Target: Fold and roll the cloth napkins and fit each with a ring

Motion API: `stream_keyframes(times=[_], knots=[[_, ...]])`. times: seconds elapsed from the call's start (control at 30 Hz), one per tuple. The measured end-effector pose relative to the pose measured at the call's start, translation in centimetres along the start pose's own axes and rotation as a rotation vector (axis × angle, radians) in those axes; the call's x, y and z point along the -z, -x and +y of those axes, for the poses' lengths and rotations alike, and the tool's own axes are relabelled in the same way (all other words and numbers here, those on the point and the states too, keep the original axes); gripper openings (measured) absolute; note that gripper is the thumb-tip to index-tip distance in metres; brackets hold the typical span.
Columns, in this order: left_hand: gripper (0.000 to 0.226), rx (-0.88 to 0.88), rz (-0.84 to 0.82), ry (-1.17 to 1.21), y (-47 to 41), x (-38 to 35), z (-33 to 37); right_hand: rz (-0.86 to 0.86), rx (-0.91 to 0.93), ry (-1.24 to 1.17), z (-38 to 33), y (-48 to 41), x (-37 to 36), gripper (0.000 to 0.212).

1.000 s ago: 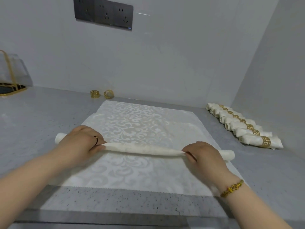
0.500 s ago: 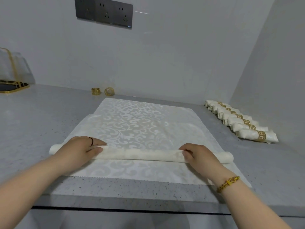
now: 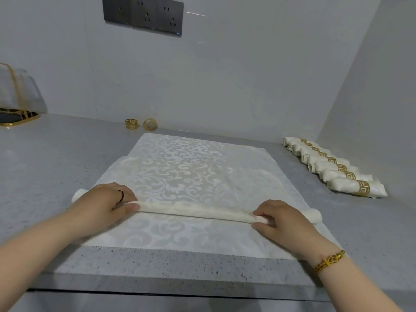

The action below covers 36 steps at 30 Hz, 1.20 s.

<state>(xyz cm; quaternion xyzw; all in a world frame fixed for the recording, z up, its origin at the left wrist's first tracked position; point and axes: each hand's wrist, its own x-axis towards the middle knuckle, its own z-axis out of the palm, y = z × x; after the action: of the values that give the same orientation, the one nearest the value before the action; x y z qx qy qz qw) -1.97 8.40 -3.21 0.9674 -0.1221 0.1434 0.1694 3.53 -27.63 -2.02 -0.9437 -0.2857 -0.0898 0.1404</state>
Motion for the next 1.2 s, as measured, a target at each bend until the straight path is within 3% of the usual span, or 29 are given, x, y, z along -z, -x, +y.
stream_keyframes(times=[0.07,0.27,0.3,0.43,0.57,0.67,0.8,0.87,0.93,0.97,1.07,1.2], knots=[[0.024,0.047,-0.006,0.039,-0.6,-0.1,-0.3,0.004,-0.042,-0.045,0.0,-0.5,0.4,0.021],[0.018,0.225,-0.085,0.008,-2.6,-0.2,-0.1,-0.02,-0.188,-0.029,0.0,-3.1,0.1,0.026],[0.009,0.217,-0.057,0.003,-2.7,-0.2,-0.1,-0.022,-0.173,0.029,0.1,-3.4,-0.2,0.026],[0.014,0.109,0.107,-0.038,-2.9,-0.8,-0.2,0.1,-0.105,0.075,0.2,-3.9,-1.3,0.017],[0.013,-0.026,0.106,-0.008,-2.0,-1.4,0.0,0.153,0.006,0.038,0.8,-3.6,-1.7,0.008],[0.04,0.004,0.081,0.116,-1.7,-1.1,0.0,0.077,-0.016,-0.128,1.4,-2.5,-1.4,0.008],[0.061,0.029,0.049,0.034,-2.1,-1.2,0.1,0.047,-0.073,-0.248,1.5,-2.5,-0.7,0.011],[0.049,0.026,0.066,0.013,-2.5,-1.4,0.0,0.061,-0.127,-0.252,1.4,-3.0,-0.5,0.008],[0.011,0.082,0.071,0.038,-3.2,-1.2,0.0,0.057,-0.168,-0.249,1.2,-3.8,-0.1,0.007],[0.008,0.109,0.063,0.046,-3.6,-1.0,-0.1,0.043,-0.182,-0.234,1.2,-4.3,0.0,0.009],[0.027,0.154,-0.004,-0.02,-5.1,-1.1,-0.4,-0.012,-0.208,-0.146,1.4,-5.8,-0.3,0.022],[0.029,0.232,-0.033,-0.007,-5.9,-1.9,-0.7,0.003,-0.226,-0.068,1.6,-7.0,-1.2,0.021]])
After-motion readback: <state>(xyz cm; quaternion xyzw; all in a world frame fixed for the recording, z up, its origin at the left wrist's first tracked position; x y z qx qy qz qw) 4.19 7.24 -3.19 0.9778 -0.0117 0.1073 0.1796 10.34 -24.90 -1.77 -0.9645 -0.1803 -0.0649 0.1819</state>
